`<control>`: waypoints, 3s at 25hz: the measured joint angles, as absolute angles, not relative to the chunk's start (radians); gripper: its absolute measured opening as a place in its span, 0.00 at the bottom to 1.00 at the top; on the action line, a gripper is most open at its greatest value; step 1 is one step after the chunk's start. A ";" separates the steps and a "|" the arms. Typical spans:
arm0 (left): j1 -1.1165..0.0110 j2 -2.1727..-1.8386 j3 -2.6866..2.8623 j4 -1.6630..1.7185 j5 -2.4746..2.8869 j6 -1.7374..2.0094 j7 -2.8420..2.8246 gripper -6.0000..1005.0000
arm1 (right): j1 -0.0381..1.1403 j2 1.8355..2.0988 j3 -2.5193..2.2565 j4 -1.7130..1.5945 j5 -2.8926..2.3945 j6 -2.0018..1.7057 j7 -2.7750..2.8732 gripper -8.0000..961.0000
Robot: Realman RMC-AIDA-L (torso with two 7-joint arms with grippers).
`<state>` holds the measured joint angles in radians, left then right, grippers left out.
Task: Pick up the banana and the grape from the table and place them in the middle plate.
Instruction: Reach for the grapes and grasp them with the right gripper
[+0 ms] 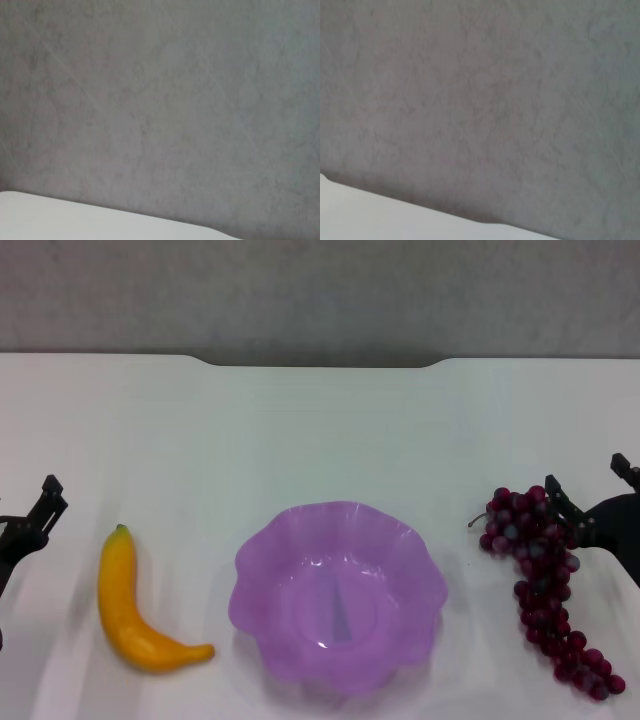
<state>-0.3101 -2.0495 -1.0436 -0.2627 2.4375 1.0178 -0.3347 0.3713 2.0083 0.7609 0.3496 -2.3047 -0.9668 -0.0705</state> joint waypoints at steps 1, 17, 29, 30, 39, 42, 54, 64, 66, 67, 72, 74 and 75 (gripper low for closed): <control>-0.310 -2.050 -1.044 -0.263 2.437 1.017 -0.333 0.89 | 0.372 2.008 0.761 0.350 -2.305 -0.973 -0.070 0.93; -0.316 -2.052 -1.043 -0.265 2.428 0.979 -0.276 0.89 | 0.402 2.000 0.769 0.455 -2.308 -0.818 -0.093 0.89; -0.318 -2.050 -1.043 -0.264 2.427 0.954 -0.255 0.89 | 0.241 1.997 1.242 1.135 -2.301 0.125 -0.502 0.87; -0.318 -2.050 -1.043 -0.264 2.427 0.954 -0.255 0.89 | 0.242 1.997 1.293 1.172 -2.301 0.233 -0.484 0.87; -0.324 -2.049 -1.047 -0.263 2.423 0.952 -0.254 0.89 | 0.348 1.991 1.652 1.230 -2.367 0.842 -0.322 0.85; -0.325 -2.049 -1.052 -0.263 2.411 0.951 -0.247 0.89 | 0.382 1.990 1.696 1.191 -2.469 0.897 -0.252 0.84; -0.326 -2.050 -1.051 -0.269 2.405 0.951 -0.228 0.89 | 0.459 1.997 1.656 0.998 -2.500 0.823 -0.241 0.81; -0.325 -2.051 -1.049 -0.271 2.405 0.951 -0.227 0.89 | 0.497 1.997 1.626 0.881 -2.464 0.777 -0.243 0.79; -0.325 -2.051 -1.049 -0.272 2.405 0.951 -0.227 0.89 | 0.514 1.997 1.619 0.840 -2.464 0.756 -0.245 0.79; -0.325 -2.051 -1.049 -0.272 2.405 0.951 -0.227 0.89 | 0.514 1.997 1.619 0.840 -2.464 0.756 -0.245 0.79; -0.326 -2.051 -1.050 -0.272 2.405 0.951 -0.227 0.89 | 0.530 1.997 1.602 0.809 -2.464 0.736 -0.252 0.78; -0.326 -2.051 -1.050 -0.272 2.405 0.951 -0.227 0.89 | 0.531 1.997 1.590 0.809 -2.465 0.728 -0.255 0.77; -0.326 -2.051 -1.050 -0.272 2.405 0.951 -0.227 0.89 | 0.531 1.997 1.585 0.811 -2.465 0.726 -0.255 0.77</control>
<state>-0.3261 -2.0510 -1.0504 -0.2716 2.4052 0.9511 -0.2269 0.5308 1.9972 1.5853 0.8112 -2.4647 0.7255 -0.2547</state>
